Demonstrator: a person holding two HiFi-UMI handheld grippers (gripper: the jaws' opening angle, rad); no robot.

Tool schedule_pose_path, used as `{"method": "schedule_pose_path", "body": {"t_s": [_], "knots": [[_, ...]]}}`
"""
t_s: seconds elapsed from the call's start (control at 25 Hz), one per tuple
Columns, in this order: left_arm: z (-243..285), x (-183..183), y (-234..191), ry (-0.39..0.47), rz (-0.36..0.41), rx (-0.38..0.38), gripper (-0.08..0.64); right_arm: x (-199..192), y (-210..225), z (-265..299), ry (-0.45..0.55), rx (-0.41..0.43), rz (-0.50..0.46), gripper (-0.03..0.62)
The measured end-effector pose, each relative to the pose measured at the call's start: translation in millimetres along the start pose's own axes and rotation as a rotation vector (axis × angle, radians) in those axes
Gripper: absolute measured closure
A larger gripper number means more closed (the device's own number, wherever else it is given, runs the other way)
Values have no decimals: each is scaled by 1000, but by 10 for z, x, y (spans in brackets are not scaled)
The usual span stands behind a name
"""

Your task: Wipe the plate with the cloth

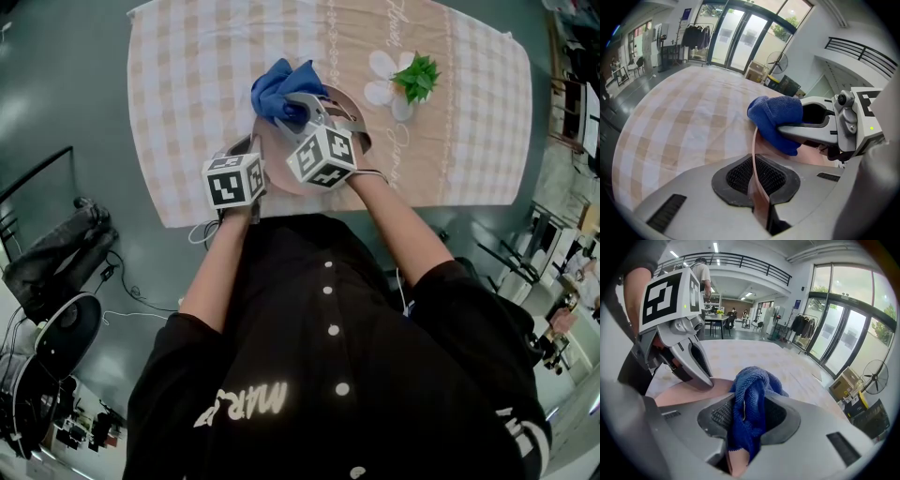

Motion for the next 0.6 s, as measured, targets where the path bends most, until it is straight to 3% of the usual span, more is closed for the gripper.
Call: {"method": "schedule_pose_path", "body": {"t_s": [0.6], "knots": [[5, 10, 0, 1, 16, 25, 528, -94, 12, 95, -15, 24, 82, 466]]}}
Point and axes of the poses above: the fingertips, and each gripper's own axes: z forward along the fingers, y to its right, x out of its top, the point moved 2 cm from there along -z, backward along the fingers, and after that the axes turned 10 degrees about -z, right-handed, at the moved point
